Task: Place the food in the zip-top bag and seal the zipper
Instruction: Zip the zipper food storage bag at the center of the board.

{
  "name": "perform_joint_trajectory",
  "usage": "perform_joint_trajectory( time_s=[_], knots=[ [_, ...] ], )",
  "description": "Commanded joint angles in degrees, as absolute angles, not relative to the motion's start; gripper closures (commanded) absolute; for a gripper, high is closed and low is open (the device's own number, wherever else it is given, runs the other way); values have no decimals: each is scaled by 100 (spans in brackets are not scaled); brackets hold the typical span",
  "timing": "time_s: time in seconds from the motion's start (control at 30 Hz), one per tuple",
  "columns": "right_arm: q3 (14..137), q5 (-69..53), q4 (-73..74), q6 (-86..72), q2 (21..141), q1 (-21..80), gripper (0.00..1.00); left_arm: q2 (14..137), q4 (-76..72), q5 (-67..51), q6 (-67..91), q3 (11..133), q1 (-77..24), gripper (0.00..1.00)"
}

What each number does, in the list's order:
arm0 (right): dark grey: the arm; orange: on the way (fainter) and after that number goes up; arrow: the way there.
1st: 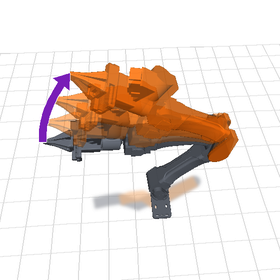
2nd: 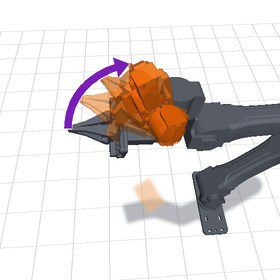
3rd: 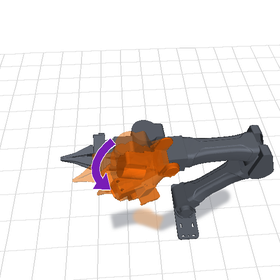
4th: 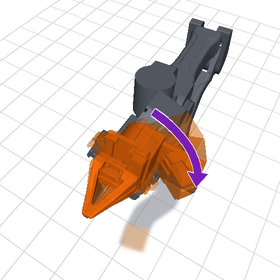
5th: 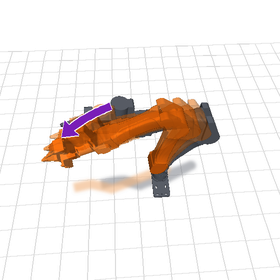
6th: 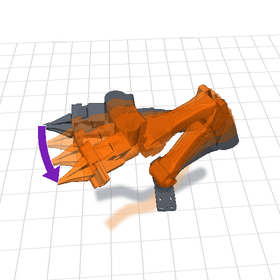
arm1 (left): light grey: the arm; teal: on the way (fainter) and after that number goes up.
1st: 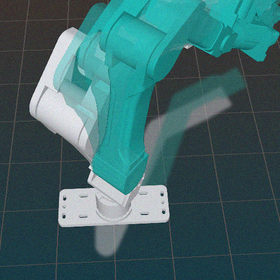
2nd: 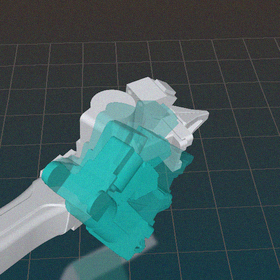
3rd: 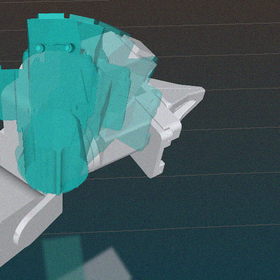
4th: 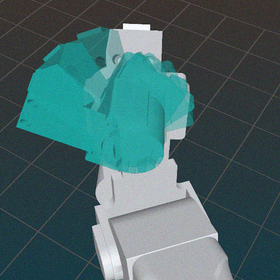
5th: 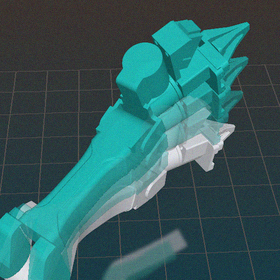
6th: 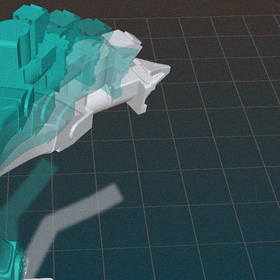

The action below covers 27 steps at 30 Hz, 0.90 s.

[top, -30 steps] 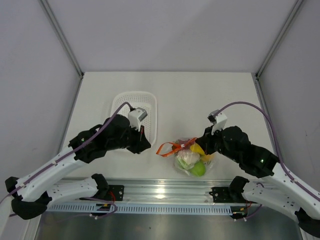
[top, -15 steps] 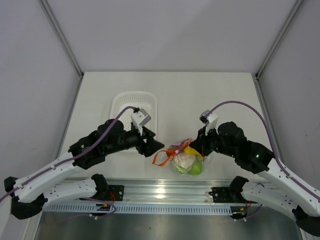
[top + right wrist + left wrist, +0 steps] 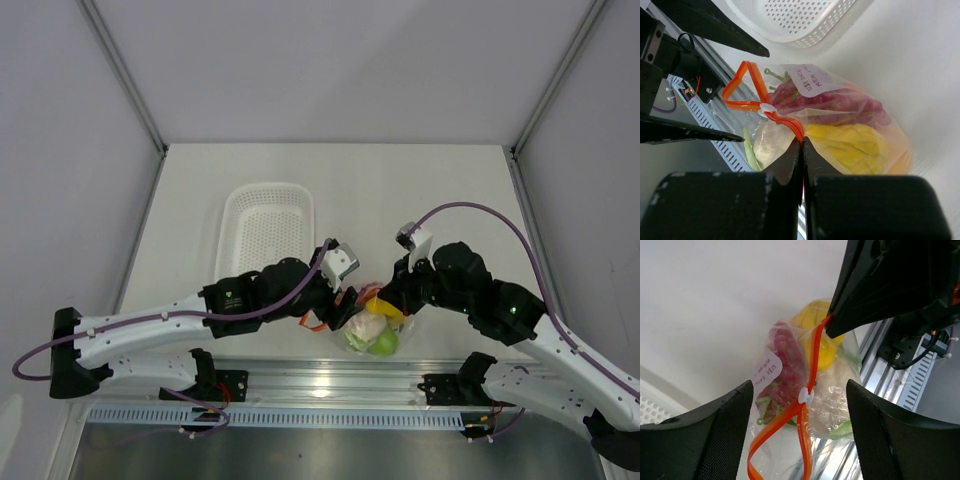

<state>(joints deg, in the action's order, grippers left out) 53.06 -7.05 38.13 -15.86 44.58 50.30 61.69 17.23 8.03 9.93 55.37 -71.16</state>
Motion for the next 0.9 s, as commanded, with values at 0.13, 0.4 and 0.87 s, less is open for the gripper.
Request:
perform_joint_trajectory(
  time_s=[0.13,0.4,0.87],
  knots=[
    [5572,-888,3709,-1670,4342,4992,100,6608,1415,1142,765,5502,-7146,27],
    [5563,-923,3718,-1679,4263,4966,100,6829,1406,1257,703,5397,-7146,44],
    [5511,-1072,3683,-1661,4228,4922,100,6732,1362,1327,589,5264,-7137,38]
  ],
)
